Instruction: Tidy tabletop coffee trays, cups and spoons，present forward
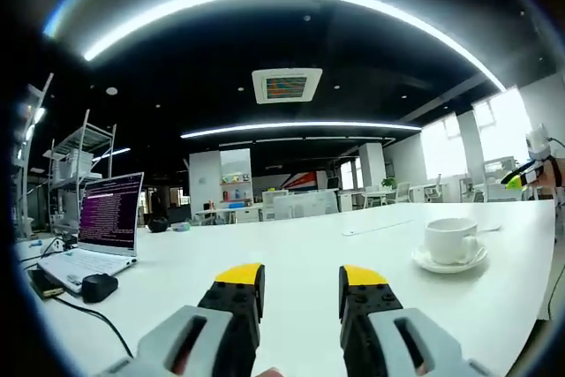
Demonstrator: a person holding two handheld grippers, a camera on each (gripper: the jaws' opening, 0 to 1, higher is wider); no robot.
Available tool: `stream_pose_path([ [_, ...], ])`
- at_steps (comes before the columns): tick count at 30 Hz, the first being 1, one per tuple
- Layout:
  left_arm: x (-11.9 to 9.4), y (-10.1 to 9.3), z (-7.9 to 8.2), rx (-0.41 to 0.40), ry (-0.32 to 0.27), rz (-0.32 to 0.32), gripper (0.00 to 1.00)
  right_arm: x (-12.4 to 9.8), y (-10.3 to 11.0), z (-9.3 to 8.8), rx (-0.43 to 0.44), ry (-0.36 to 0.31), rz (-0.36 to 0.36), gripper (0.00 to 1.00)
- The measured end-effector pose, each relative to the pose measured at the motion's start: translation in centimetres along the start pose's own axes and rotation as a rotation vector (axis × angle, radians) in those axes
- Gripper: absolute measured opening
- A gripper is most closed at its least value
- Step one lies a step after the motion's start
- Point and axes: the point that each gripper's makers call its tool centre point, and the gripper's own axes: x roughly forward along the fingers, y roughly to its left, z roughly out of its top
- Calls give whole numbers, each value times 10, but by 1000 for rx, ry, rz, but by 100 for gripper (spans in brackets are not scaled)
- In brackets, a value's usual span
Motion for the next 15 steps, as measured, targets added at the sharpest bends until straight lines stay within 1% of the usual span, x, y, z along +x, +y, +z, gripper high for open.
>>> stream_pose_path([
  [5,-1,-5,5,3,-8,-17,35,16,5,-7,-48,94,83,29],
  [9,-1,-7,8,9,-8,-27,35,30,11,-12,-81,151,144,28],
  [12,0,-7,9,16,-7,-31,35,40,15,-20,-98,199,190,28],
  [15,0,-8,11,15,-9,-37,35,49,15,-23,-119,210,192,28],
])
